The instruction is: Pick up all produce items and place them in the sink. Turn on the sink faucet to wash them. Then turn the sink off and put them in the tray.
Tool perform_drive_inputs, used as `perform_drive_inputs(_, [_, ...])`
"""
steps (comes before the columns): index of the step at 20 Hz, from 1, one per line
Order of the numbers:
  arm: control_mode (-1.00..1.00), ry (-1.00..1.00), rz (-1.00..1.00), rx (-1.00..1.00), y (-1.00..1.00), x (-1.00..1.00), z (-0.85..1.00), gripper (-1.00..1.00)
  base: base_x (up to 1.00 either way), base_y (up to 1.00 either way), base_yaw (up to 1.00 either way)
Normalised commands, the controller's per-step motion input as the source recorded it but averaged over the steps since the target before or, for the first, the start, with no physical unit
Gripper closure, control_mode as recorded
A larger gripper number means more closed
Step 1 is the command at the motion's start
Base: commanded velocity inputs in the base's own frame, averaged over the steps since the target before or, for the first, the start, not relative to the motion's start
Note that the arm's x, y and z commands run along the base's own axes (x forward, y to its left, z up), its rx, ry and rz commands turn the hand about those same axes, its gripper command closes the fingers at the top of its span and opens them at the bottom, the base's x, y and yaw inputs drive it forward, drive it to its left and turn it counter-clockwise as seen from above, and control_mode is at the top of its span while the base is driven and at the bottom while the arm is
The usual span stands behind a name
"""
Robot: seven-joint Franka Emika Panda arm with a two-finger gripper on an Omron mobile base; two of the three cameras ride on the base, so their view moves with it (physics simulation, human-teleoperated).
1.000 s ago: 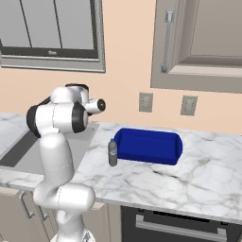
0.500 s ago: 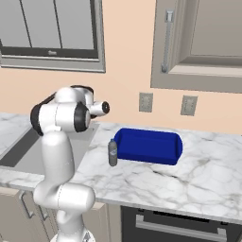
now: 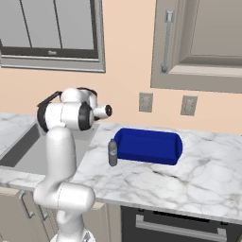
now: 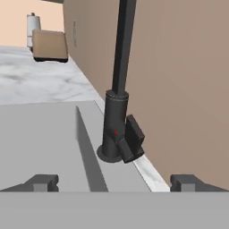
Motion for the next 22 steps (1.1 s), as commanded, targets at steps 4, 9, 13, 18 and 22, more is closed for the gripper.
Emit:
perform_drive_inputs(4, [-1.00,-0.02,0.09,0.00,0.07,0.16,-0.21,-1.00,0.00,0.00,0.00])
perform_drive_inputs(9, [-1.00,-0.01,0.08,0.00,0.22,0.18,-0.17,-1.00,0.00,0.00,0.00])
perform_drive_inputs(13, [-1.00,0.00,0.06,0.00,0.40,0.23,-0.12,-1.00,0.00,0.00,0.00])
perform_drive_inputs(18, [-1.00,0.00,0.06,0.00,0.43,0.30,-0.12,-1.00,0.00,0.00,0.00])
perform_drive_inputs(22, [-1.00,0.00,0.05,0.00,0.39,0.31,-0.12,-1.00,0.00,0.00,0.00])
